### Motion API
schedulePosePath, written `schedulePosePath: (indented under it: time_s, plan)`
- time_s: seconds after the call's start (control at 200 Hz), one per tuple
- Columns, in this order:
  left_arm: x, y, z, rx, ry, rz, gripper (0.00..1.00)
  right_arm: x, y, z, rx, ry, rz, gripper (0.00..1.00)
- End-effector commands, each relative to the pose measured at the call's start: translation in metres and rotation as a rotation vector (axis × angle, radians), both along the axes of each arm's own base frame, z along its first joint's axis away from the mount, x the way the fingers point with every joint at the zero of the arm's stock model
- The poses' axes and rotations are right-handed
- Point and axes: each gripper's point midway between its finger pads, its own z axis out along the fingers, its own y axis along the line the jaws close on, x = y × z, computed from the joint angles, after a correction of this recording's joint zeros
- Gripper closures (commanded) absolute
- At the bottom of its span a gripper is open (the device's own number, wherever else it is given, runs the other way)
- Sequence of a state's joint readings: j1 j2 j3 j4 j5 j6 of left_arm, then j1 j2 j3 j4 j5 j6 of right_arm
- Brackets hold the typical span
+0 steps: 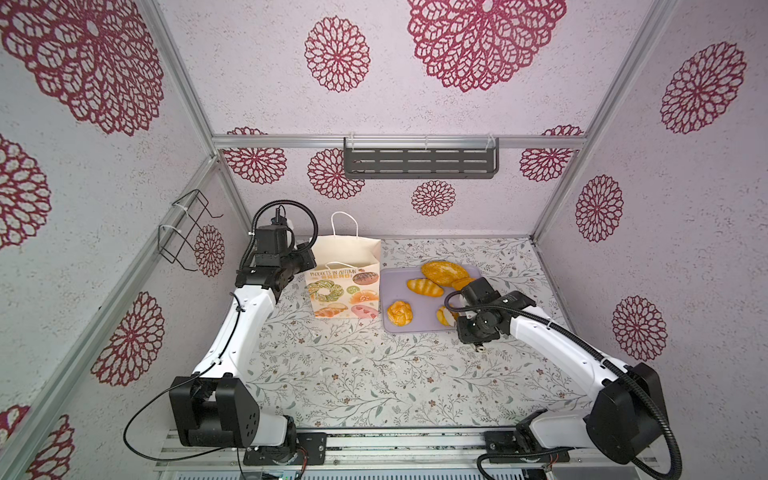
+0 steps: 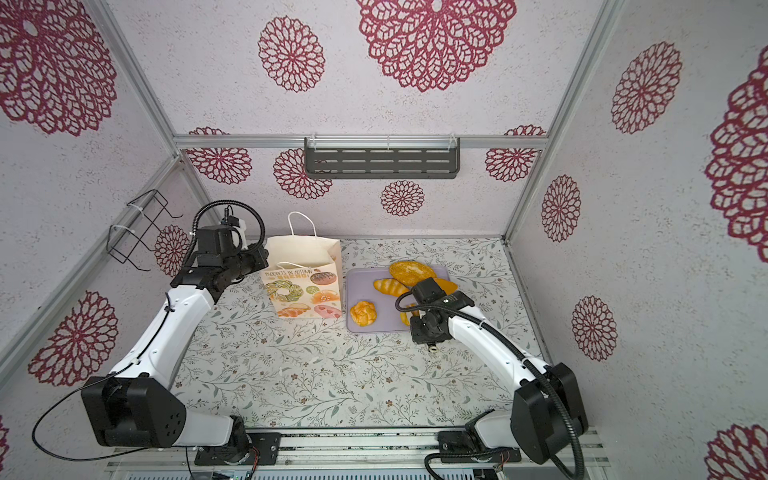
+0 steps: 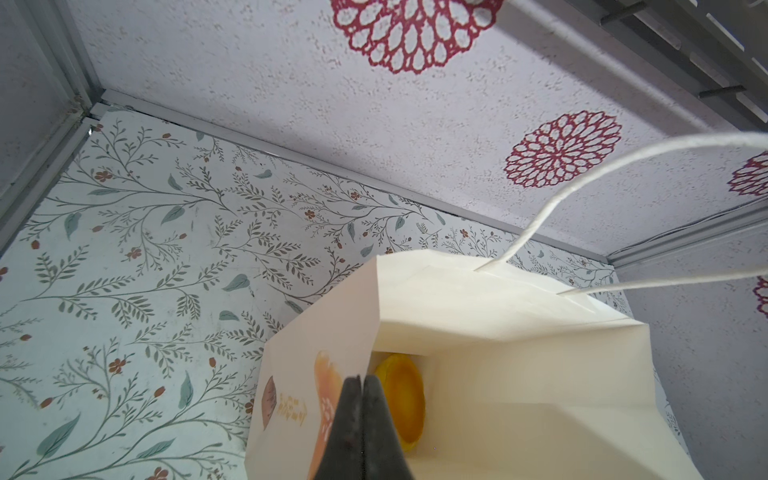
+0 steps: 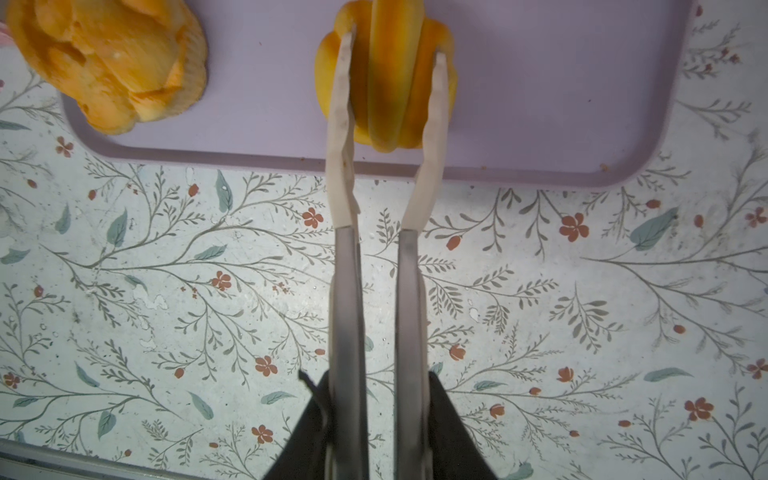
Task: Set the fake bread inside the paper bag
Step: 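Close the tongs on the striped yellow roll with the right gripper, then lift the striped roll in the tongs up off the tray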
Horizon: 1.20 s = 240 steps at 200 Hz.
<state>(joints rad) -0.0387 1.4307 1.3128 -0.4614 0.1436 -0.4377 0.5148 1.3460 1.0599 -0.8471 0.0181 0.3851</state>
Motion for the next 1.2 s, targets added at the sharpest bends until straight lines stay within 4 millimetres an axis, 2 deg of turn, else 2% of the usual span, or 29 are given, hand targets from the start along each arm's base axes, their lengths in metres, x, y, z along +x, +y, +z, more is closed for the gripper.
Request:
schedulePosePath:
  time_s: [0.0,0.19,0.505,1.196]
  plan:
    - [0.0,-0.003,0.004,0.011,-0.02,-0.012,1.0,0.016,0.009,0.035,0.092,-0.121,-0.026,0.71]
    - [-0.003,-0.004,0.008,0.024,-0.034,-0.007,1.0,0.022,0.015,0.05,0.138,-0.172,-0.024,0.74]
    - [-0.004,-0.005,0.008,0.035,-0.035,-0.008,1.0,0.03,0.019,0.089,0.23,-0.308,-0.043,0.74]
    - [-0.005,-0.008,0.008,0.047,-0.035,-0.009,1.0,0.037,0.037,0.138,0.41,-0.464,-0.029,0.79]
